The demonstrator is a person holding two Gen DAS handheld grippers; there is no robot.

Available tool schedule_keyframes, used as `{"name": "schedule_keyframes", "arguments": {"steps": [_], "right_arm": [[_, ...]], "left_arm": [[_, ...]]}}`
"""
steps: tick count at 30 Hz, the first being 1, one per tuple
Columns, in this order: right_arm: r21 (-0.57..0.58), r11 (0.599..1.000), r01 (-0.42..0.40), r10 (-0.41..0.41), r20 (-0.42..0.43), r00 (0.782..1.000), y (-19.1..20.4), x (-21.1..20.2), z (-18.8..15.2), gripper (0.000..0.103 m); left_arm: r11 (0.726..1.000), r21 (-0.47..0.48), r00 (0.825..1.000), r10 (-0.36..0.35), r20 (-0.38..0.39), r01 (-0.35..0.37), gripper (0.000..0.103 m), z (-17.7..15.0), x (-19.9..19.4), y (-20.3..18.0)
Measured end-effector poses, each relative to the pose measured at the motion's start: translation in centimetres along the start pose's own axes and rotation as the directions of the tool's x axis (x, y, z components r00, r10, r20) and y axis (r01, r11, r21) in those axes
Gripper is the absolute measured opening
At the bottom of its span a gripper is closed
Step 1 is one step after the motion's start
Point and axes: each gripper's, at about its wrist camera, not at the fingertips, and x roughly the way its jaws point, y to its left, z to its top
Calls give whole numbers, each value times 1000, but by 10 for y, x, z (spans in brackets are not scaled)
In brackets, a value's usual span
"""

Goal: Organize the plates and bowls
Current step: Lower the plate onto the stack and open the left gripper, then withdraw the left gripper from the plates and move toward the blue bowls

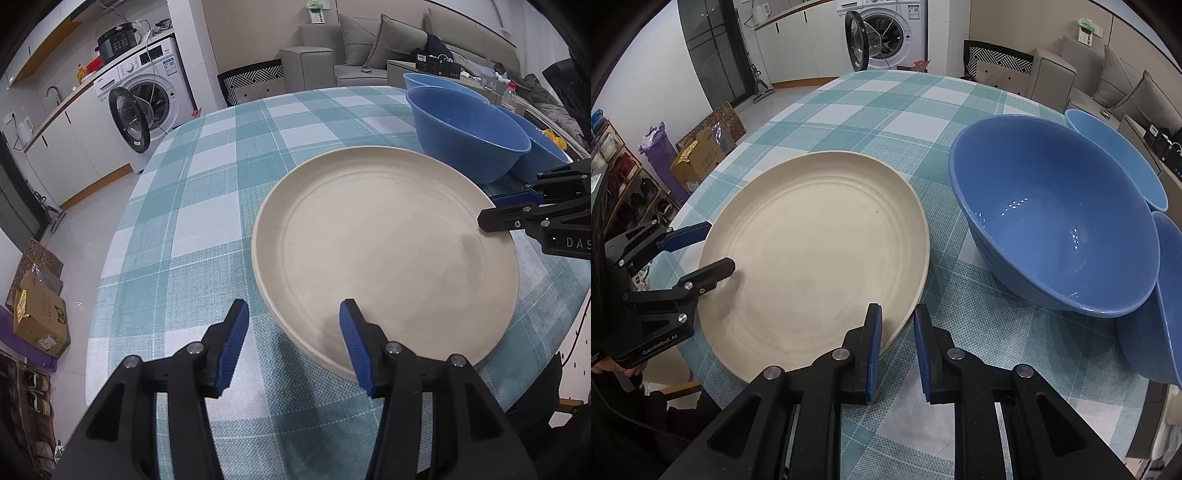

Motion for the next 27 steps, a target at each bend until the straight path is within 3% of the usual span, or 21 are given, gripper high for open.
{"name": "schedule_keyframes", "arguments": {"steps": [5,9,14,16,17,18,20,22,25,27], "right_arm": [[-26,999,25,-25,3,1000,3,4,0,21],[-23,999,25,-24,19,1000,-1,-2,-1,29],[-6,1000,-27,27,62,998,-5,-21,-1,50],[-23,999,-38,40,88,995,-4,-32,0,52],[-30,999,-39,42,100,994,-3,-37,1,61],[-33,999,-42,45,114,992,-3,-42,2,67],[-25,998,-50,53,141,989,-4,-52,4,87],[-16,998,-57,59,163,985,-6,-62,5,89],[-6,998,-66,66,186,980,-9,-74,6,101],[-1,998,-68,67,205,976,-10,-82,5,102]], "left_arm": [[999,-34,1000,-12,15,13,57,1,-4,7],[998,-44,997,-34,63,37,60,2,-15,11],[995,-72,993,-57,106,65,61,9,-25,16],[994,-75,991,-64,117,74,78,13,-27,17],[995,-78,990,-59,130,69,95,14,-29,17],[994,-83,988,-54,146,66,99,16,-31,17],[992,-84,983,-80,163,95,99,19,-35,17],[989,-78,980,-115,164,129,100,24,-36,15],[987,-67,973,-134,189,149,103,31,-42,11],[983,-68,968,-152,200,168,103,36,-45,10]]}}
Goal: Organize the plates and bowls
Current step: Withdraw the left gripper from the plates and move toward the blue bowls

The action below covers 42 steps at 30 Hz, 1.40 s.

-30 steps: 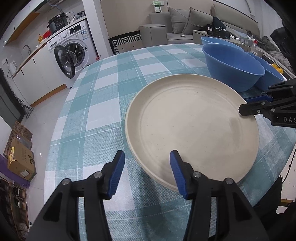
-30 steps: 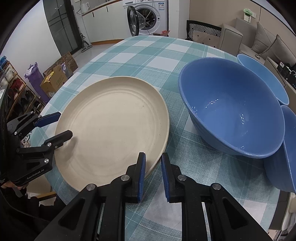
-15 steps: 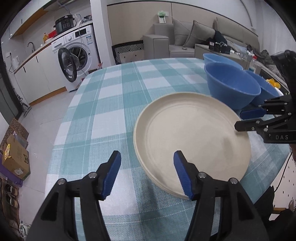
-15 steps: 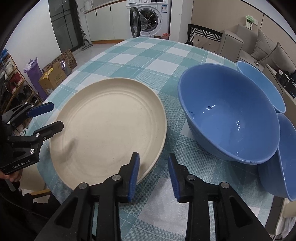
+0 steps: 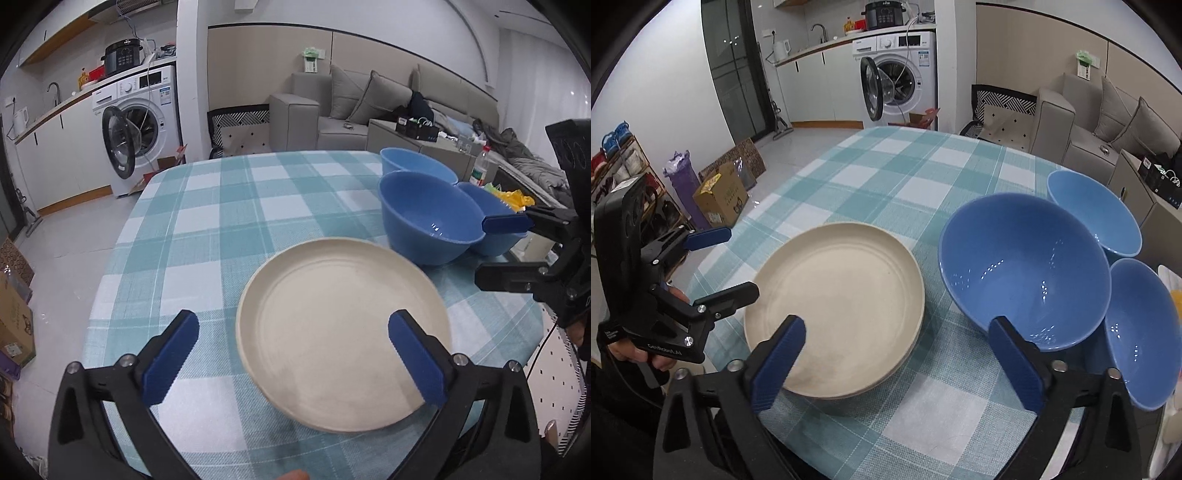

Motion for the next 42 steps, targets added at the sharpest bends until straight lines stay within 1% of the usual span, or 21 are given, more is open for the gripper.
{"name": "schedule_keyframes", "arguments": {"steps": [4,13,18,20,24,27,32,36,38,40,42], "right_arm": [[11,1000,11,-12,23,1000,-6,-14,0,102],[74,996,51,-58,95,994,-28,-48,0,102],[92,991,95,-106,124,987,-46,-69,2,102],[105,988,110,-124,136,983,-55,-78,2,102],[123,982,145,-163,148,975,-70,-92,6,102],[148,975,165,-188,158,969,-83,-104,9,102],[176,963,201,-233,182,955,-101,-126,14,102],[206,953,221,-258,176,950,-117,-138,21,102],[223,940,257,-295,161,942,-125,-142,27,102],[243,934,263,-306,161,938,-133,-145,32,102],[276,928,250,-302,164,939,-145,-150,37,102]], "left_arm": [[999,-12,999,-41,19,41,103,13,-3,-3],[999,1,998,-39,49,39,103,45,-1,-21],[998,40,997,-43,66,40,103,63,2,-35],[997,50,996,-56,75,52,103,70,2,-39],[996,54,993,-82,89,77,103,86,4,-44],[996,58,992,-80,100,75,103,97,7,-47],[995,31,990,-96,105,93,103,112,15,-49],[995,38,990,-96,102,93,103,122,24,-54],[994,40,990,-105,99,101,103,130,29,-57],[994,43,989,-108,96,104,103,138,34,-61],[993,50,990,-110,91,105,103,145,39,-66]]}}
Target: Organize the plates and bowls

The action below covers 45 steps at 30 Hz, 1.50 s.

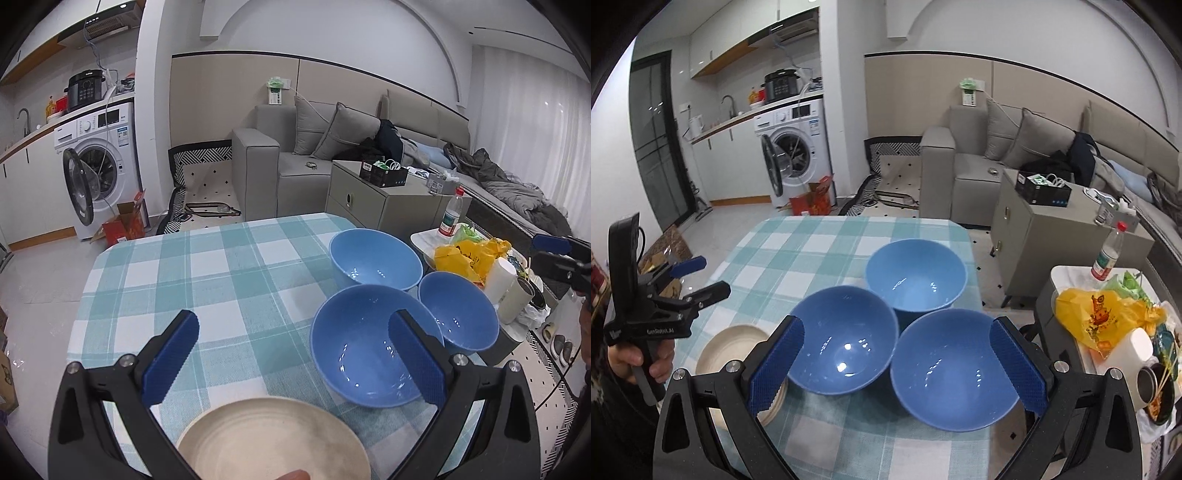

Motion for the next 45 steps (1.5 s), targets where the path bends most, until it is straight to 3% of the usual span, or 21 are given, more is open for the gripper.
{"name": "schedule_keyframes", "arguments": {"steps": [16,27,45], "right_arm": [[84,996,-37,39,-19,999,-44,48,25,102],[137,990,-21,25,-27,999,-75,78,41,102],[149,989,-18,35,-115,993,-91,153,40,101]], "left_arm": [[998,42,996,-44,-78,47,103,37,55,-30],[996,57,993,-56,-105,62,103,63,93,-35],[995,86,980,-38,-197,56,103,69,157,-44]]}}
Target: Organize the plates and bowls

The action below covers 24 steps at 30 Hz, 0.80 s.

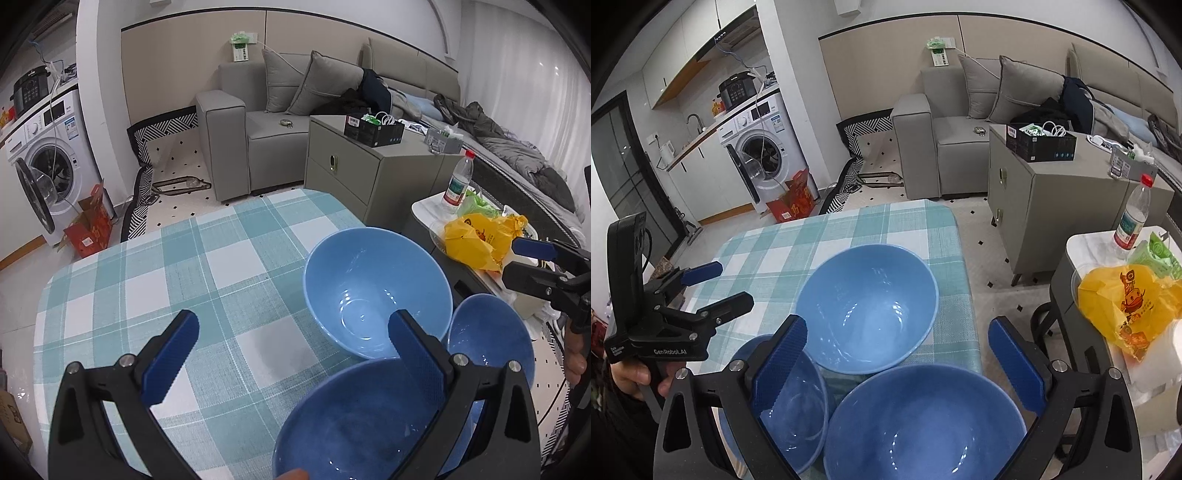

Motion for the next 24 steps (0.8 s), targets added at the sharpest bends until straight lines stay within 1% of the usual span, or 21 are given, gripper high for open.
{"name": "schedule_keyframes", "arguments": {"steps": [6,9,12,15,17,20,22,23,24], "right_arm": [[15,1000,3,-2,-59,998,-7,28,0,101],[23,1000,-8,10,-97,995,-10,42,-1,100],[32,999,-16,20,-128,992,-13,53,-3,95],[39,999,-14,20,-148,989,-17,62,-3,92],[42,999,-12,18,-160,987,-19,66,-3,86],[39,999,-10,17,-176,984,-20,73,-3,84],[41,999,-11,18,-184,983,-22,76,-3,77],[43,999,-13,21,-187,982,-22,78,-3,76],[46,999,-15,24,-188,982,-23,79,-3,76]], "left_arm": [[1000,0,1000,0,-25,0,103,4,17,-3],[1000,17,998,-8,-55,9,102,4,27,-5],[1000,12,998,-16,-69,16,101,4,35,-5],[999,-11,996,-46,-79,46,101,5,43,-3],[999,-18,995,-52,-82,51,101,5,48,-2],[998,-6,995,-64,-78,63,98,5,52,-3],[998,0,995,-64,-79,64,97,6,55,-3],[998,5,995,-62,-80,63,96,6,56,-4],[998,7,995,-60,-81,61,91,7,58,-5]]}}
